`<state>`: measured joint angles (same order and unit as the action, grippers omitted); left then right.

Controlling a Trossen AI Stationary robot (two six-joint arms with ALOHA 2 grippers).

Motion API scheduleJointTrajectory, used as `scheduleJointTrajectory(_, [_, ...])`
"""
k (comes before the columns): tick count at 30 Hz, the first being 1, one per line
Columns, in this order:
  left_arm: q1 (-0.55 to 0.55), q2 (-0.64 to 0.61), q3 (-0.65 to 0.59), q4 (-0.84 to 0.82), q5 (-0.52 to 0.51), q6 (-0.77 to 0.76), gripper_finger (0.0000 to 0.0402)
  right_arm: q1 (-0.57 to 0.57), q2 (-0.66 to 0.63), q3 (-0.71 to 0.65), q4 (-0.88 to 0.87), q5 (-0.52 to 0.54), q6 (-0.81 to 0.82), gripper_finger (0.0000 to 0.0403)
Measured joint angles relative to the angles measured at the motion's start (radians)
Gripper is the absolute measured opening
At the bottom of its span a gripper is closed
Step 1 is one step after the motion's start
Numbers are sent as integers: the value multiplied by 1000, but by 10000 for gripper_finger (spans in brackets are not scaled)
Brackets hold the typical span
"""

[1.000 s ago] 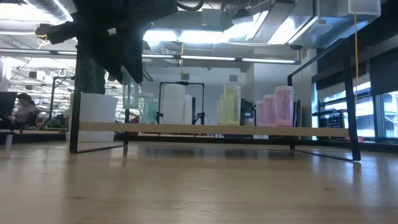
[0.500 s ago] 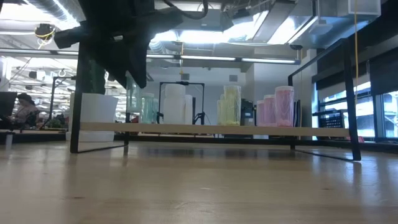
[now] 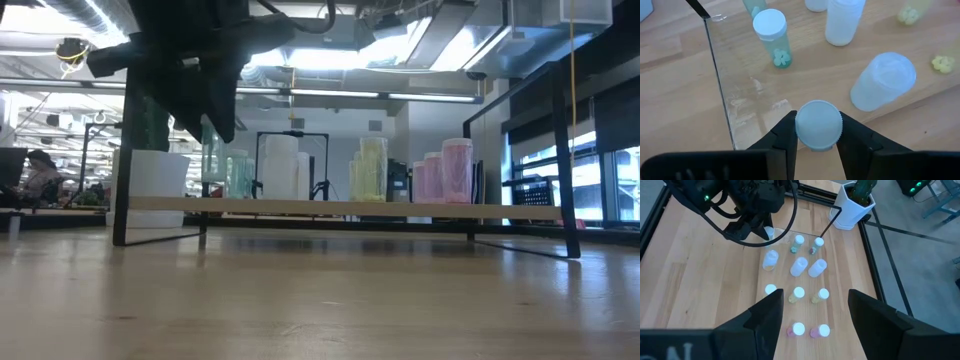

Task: Pick and place medicine bottles onto shelf by color
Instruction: Put the blue pill bottle aligned with the other blue pill bottles on the shelf, then return to Home Position

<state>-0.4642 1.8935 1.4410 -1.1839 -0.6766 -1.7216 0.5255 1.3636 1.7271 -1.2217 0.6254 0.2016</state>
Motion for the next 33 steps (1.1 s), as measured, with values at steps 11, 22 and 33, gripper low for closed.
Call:
scheduleJointTrajectory(11, [10, 0, 0, -1, 6, -3, 109, 0, 0, 0, 0, 0, 0, 224])
scheduleJointTrajectory(22, [10, 0, 0, -5, 8, -1, 148, 0, 0, 0, 0, 0, 0, 224])
scheduleJointTrajectory(33, [10, 2, -2, -17, 10, 3, 181, 0, 0, 0, 0, 0, 0, 224])
